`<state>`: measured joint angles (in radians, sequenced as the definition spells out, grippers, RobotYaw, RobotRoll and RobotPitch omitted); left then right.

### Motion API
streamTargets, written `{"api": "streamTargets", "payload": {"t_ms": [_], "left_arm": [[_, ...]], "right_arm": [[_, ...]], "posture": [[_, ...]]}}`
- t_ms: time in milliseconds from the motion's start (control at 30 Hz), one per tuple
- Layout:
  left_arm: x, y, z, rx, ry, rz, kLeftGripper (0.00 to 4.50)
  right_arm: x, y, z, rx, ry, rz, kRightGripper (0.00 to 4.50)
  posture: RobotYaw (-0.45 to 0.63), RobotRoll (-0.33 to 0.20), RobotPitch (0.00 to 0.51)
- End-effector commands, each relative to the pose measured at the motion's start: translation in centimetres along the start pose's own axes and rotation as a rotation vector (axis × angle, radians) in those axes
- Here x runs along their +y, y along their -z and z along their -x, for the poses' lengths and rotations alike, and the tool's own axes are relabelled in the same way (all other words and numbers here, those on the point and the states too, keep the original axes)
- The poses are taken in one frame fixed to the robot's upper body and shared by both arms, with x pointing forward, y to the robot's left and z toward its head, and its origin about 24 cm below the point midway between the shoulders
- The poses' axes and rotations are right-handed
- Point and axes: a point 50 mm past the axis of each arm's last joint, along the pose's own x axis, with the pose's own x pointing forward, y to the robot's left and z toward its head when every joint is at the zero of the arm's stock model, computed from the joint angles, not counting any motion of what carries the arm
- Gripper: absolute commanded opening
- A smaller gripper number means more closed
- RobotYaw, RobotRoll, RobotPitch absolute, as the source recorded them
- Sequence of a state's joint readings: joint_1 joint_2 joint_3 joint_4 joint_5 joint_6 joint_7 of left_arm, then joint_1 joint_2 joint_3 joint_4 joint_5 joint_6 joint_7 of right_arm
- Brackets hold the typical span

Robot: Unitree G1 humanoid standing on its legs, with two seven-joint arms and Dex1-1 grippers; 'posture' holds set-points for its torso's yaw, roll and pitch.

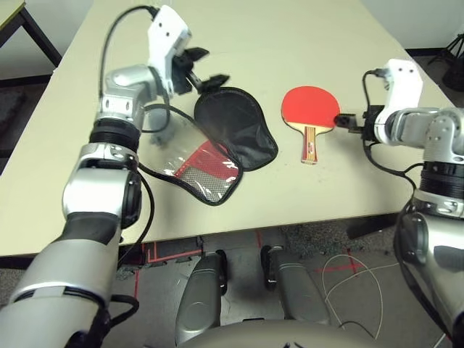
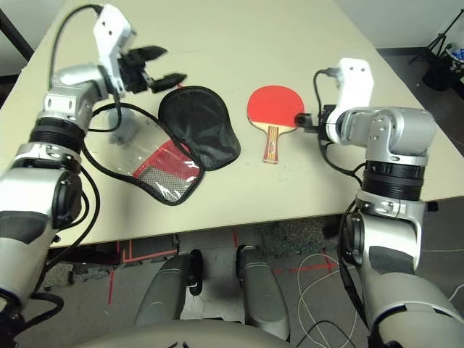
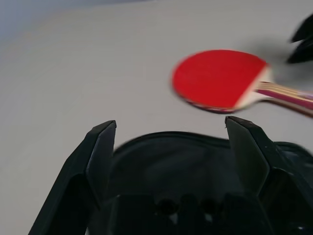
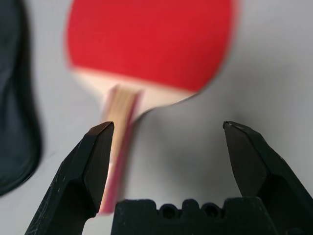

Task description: Store the ping-pong paddle in its case and zip it.

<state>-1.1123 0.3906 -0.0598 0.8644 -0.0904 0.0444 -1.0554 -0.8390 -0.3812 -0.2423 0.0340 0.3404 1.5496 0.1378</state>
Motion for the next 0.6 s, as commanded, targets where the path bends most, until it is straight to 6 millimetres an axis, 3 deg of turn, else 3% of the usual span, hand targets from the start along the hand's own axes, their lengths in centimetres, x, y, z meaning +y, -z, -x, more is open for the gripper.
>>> {"api": "streamTargets", "payload": {"t_ms": [33, 167, 600], "left_arm": [[-0.9, 0.3, -0.6, 0.015, 0.032, -0.002, 4.47], [-2.1, 0.8, -1.2, 0.012, 0.061, 0.005, 4.47], [-3.3, 1.9, -0.5, 0.027, 0.045, 0.049, 4.47]], "right_arm": [[0.9, -0.1, 0.1, 0.019, -0.006, 0.03, 4.5], [1.1, -0.2, -0.9, 0.032, 0.002, 0.044, 4.5], [2.0, 0.0, -3.2, 0.091, 0.032, 0.029, 4.5]], "posture": [[-0.04, 0.0, 0.141], [-0.02, 0.0, 0.152], [0.0, 0.0, 0.208]]}}
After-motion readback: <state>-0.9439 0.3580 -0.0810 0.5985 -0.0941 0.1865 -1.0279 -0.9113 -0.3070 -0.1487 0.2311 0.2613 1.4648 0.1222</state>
